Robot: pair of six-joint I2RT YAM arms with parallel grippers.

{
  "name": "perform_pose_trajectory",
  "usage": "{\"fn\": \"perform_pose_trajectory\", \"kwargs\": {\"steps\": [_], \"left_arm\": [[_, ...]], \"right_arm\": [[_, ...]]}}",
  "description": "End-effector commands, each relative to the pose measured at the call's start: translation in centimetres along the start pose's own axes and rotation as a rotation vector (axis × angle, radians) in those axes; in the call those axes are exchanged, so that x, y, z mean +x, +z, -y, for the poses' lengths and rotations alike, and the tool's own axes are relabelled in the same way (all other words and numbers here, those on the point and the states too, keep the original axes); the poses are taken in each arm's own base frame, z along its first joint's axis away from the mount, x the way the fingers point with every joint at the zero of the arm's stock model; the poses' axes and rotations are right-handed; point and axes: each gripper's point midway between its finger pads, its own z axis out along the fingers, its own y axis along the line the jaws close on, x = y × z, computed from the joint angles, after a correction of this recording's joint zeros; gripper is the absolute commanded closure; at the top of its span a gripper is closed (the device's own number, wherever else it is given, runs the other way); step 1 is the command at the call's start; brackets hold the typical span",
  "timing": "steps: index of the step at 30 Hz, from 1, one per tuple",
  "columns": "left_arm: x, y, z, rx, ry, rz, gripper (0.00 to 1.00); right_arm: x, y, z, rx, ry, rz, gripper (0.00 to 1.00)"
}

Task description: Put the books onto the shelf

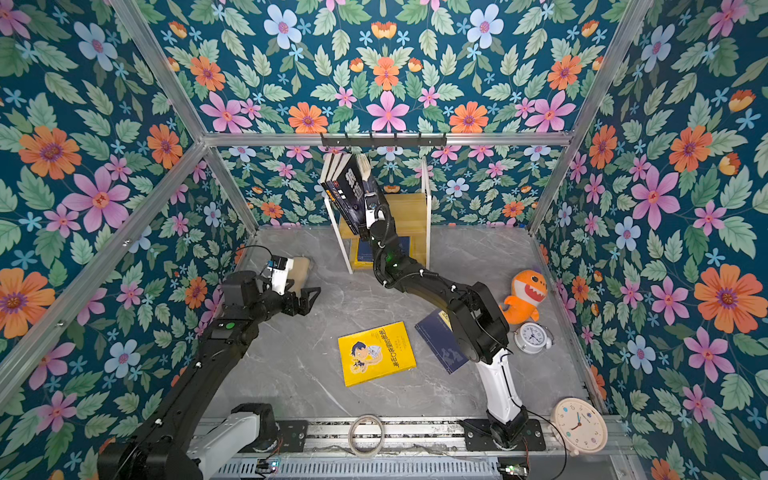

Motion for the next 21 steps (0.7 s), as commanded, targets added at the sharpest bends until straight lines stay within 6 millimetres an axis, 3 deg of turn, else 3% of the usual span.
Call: {"fn": "perform_pose_trajectory", "kwargs": {"steps": [1,7,11,15,21], "left_arm": [[-0.3,0.0,0.0,-0.001,0.029,0.021,0.00],[-0.2,0.1,0.0,0.003,0.030,0.017,0.00],[0.1,0.3,-0.1,0.000,0.033,0.012,0.00],[0.0,0.2,0.1,0.004,0.035,0.016,0.00],[0.1,0.3,0.0,0.006,0.030,0.010,0.00]], "right_arm": [[-1.2,-0.2,-1.2,-0.081,0.076,0.063,1.00],[-0.7,-1.2,-1.9,-0.153,0.105,0.081,0.99],[0.4,-1.0,-1.5,-0.150,0.119,0.063,0.89],[0.9,-1.3,-2.1,-0.203,0.124,0.061,0.71],[1.0,-2.2,-2.2,-0.275,0.141,0.063,0.59]]}}
